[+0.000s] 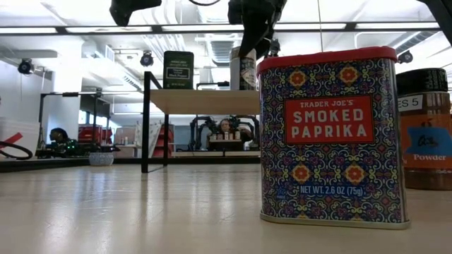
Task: Shelf spices
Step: Remove the gold seasoning bottle from the shelf
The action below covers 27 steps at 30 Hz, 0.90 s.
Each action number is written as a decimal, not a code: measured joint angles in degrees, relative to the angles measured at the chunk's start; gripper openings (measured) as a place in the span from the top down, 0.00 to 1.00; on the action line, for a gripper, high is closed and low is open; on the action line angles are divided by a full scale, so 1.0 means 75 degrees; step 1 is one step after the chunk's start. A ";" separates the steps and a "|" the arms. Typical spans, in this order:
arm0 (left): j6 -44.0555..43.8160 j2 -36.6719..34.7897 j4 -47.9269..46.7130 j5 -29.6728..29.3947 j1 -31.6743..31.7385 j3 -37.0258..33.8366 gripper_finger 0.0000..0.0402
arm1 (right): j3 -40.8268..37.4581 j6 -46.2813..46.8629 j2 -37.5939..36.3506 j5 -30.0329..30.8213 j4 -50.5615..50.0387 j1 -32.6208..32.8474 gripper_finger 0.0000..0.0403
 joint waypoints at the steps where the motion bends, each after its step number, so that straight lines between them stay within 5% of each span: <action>1: 0.0000 0.0000 0.0000 0.0000 0.0000 0.0000 0.52 | -0.0017 0.0000 0.0000 0.0000 0.0000 0.0001 0.22; 27: 0.0000 0.0000 0.0038 0.0000 0.0000 0.0000 0.52 | -0.0802 0.0402 0.0000 -0.0009 0.1143 0.0099 0.22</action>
